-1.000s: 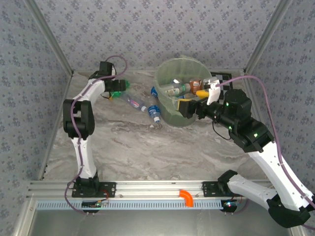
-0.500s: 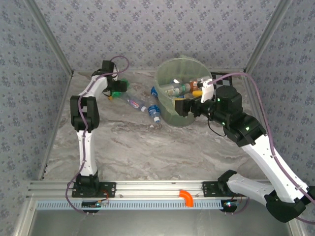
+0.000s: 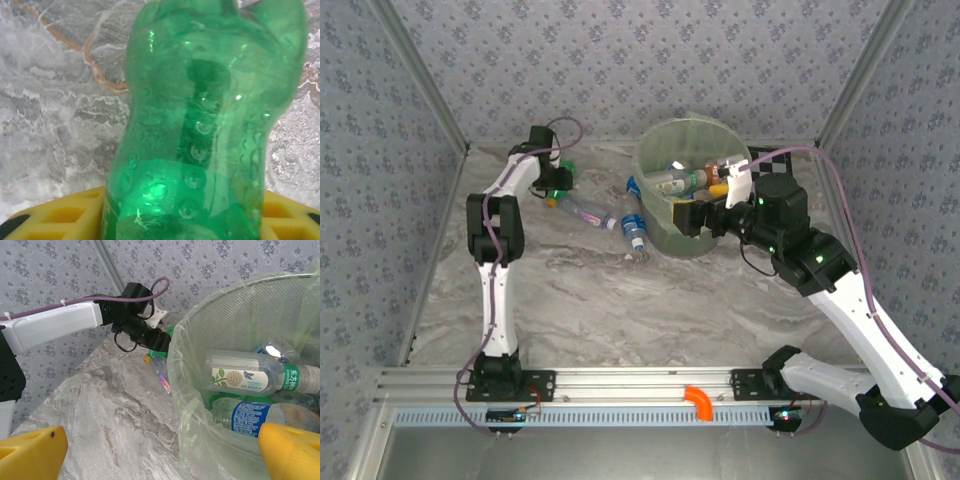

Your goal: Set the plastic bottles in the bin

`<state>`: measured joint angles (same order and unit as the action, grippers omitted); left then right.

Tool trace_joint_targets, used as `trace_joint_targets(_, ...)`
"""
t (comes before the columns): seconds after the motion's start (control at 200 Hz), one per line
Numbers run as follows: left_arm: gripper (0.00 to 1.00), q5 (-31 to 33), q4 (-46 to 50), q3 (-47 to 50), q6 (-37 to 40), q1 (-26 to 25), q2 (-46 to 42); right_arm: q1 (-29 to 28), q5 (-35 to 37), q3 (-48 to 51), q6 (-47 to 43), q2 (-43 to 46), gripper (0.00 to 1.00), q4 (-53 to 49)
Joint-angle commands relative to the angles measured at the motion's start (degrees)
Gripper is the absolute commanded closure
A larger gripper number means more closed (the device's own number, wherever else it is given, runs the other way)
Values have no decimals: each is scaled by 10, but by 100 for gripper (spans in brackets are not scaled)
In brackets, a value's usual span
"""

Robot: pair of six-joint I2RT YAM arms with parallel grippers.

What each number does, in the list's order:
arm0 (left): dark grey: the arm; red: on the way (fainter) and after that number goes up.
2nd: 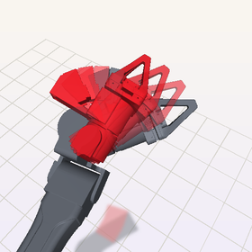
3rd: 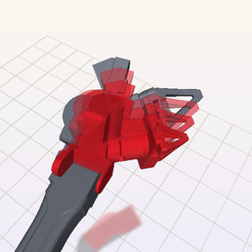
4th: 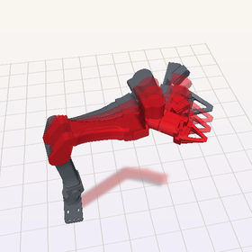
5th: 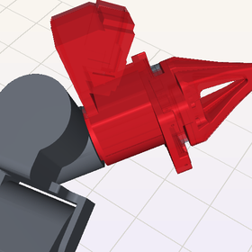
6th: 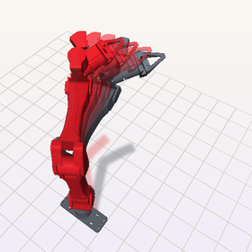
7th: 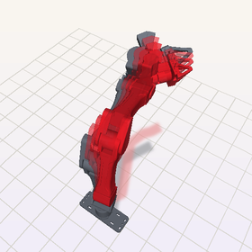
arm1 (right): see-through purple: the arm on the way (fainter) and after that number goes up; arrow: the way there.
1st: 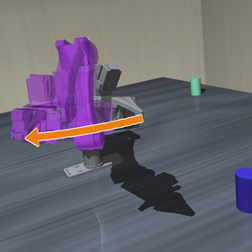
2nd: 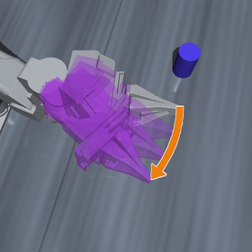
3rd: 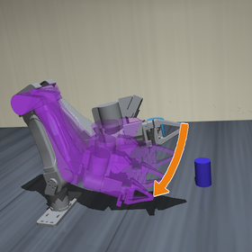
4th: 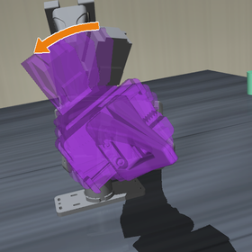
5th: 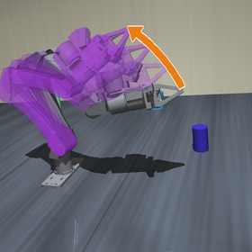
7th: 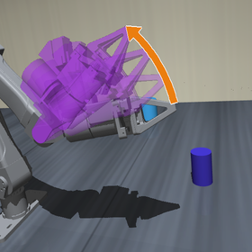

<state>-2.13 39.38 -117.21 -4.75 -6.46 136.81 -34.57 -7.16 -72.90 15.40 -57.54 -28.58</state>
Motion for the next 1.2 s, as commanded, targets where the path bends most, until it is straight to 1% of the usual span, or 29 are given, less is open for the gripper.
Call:
trace_joint_targets(0.0,51,-9,-1,36,-19,7,-47,-6,-11,-20,0,4,0,-5)
trace_joint_targets(0.11,50,-16,-33,52,-39,12,-81,-12,-7,-29,0,6,0,-14)
trace_joint_targets(0.24,50,-29,-60,99,-55,12,-141,-28,-1,-29,6,11,0,-8)
trace_joint_targets(0.42,49,-94,-111,169,-84,12,-247,-58,4,-21,12,9,0,17)
trace_joint_targets(0.57,49,-145,-179,261,-119,7,-355,-79,-1,-19,19,-7,0,38)
trace_joint_targets(0.695,49,-162,-258,351,-145,-15,-450,-86,-7,-11,44,-21,0,72)
trace_joint_targets(0.78,49,-162,-300,409,-152,-42,-508,-90,-9,-12,64,-32,0,92)
trace_joint_targets(0.875,49,-157,-331,471,-151,-85,-571,-91,-8,-18,82,-42,0,104)
trace_joint_targets(1.055,48,-105,-404,599,-165,-188,-703,-91,-19,-40,99,-67,0,106)
trace_joint_targets(1.149,49,-79,-416,645,-160,-244,-766,-92,-46,-51,111,-87,7,112)
trace_joint_targets(1.194,48,-65,-416,659,-155,-268,-790,-92,-60,-56,119,-99,8,114)
